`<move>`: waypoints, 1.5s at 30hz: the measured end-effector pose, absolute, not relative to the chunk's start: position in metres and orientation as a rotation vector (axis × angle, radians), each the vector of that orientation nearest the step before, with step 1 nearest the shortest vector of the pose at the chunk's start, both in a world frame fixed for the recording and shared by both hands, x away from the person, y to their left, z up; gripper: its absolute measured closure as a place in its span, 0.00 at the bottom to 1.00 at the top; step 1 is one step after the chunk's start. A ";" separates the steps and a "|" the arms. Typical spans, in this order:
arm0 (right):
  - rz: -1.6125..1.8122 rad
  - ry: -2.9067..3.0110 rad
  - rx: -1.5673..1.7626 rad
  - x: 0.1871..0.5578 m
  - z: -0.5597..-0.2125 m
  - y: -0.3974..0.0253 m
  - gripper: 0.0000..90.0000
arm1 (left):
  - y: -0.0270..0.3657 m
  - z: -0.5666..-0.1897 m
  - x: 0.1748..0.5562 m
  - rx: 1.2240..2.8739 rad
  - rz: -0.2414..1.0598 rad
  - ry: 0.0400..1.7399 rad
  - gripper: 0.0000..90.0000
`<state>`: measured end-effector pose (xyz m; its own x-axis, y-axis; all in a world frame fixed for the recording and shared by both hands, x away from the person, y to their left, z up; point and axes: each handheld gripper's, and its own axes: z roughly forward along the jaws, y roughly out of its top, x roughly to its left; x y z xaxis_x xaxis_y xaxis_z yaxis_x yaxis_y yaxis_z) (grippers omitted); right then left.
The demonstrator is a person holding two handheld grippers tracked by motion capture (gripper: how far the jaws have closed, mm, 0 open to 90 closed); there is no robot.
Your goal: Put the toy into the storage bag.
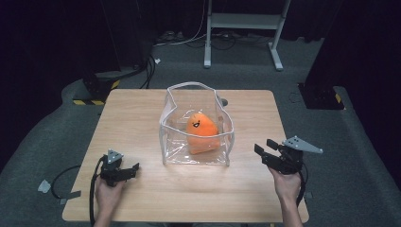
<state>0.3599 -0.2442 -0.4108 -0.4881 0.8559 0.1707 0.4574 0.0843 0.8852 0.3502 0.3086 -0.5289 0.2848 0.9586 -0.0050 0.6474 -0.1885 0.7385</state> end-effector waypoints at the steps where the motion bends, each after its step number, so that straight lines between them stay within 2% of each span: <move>1: 1.375 1.980 1.296 0.360 -0.412 -0.244 0.45 | 0.309 -0.529 0.350 1.920 0.627 1.438 0.20; 45: 1.262 2.031 1.331 0.369 -0.444 -0.234 0.45 | 0.309 -0.529 0.350 1.922 0.628 1.437 0.20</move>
<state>0.3692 -0.2341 -0.4435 -0.4653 0.8743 0.1381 0.5108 0.1378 0.8486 0.3502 0.3086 -0.5289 0.2846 0.9586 -0.0051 0.6478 -0.1884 0.7381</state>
